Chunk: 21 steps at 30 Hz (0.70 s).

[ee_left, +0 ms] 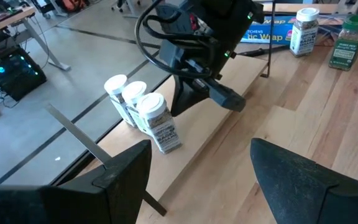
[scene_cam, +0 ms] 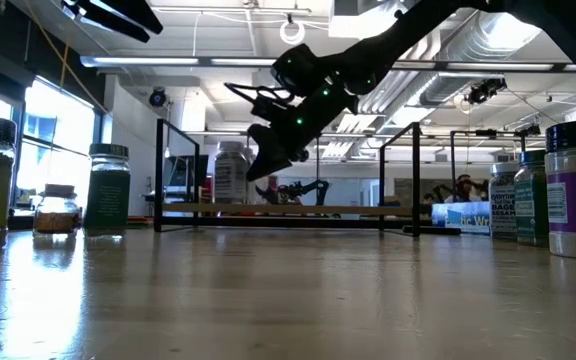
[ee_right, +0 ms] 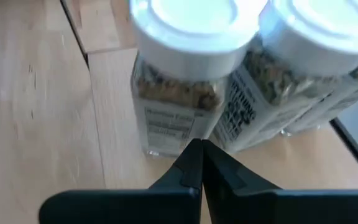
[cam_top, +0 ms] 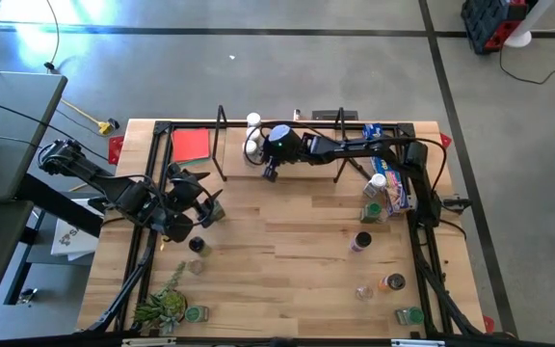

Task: Shelf spices
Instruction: Put the bottom white seasoning bottle on the shelf aligned with the other white seasoning bottle

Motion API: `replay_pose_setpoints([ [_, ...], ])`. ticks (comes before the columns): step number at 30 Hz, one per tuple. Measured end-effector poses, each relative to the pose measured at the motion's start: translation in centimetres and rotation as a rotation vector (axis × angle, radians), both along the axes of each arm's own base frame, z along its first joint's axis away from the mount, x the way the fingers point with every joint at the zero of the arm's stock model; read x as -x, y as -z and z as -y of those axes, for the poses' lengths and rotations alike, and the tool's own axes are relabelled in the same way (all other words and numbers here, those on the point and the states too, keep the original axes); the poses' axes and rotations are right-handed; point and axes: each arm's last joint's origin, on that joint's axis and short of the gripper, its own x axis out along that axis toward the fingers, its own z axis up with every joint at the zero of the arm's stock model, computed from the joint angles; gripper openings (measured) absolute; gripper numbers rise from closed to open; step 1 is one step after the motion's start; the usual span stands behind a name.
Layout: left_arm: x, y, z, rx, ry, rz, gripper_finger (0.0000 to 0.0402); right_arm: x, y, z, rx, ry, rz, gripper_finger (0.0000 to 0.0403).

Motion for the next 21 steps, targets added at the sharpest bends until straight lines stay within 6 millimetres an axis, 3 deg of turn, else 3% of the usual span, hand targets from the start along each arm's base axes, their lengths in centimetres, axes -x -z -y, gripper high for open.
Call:
replay_pose_setpoints([
  [7,0.0,0.0,0.0,0.001,0.001,0.000,0.0268,0.2,0.1,0.0,0.007,0.020,-0.030,0.0000],
  [11,0.0,0.0,0.0,0.001,0.001,-0.001,0.0268,0.2,-0.7,-1.7,-0.015,-0.044,-0.053,0.0000],
  [16,0.0,0.0,0.0,-0.003,0.000,-0.001,0.0268,-1.2,-1.0,-4.6,-0.012,-0.200,0.032,0.0000],
  [21,0.0,0.0,0.0,-0.003,0.000,-0.002,0.0268,-2.2,-0.4,-5.0,0.019,-0.197,0.112,0.0000],
])
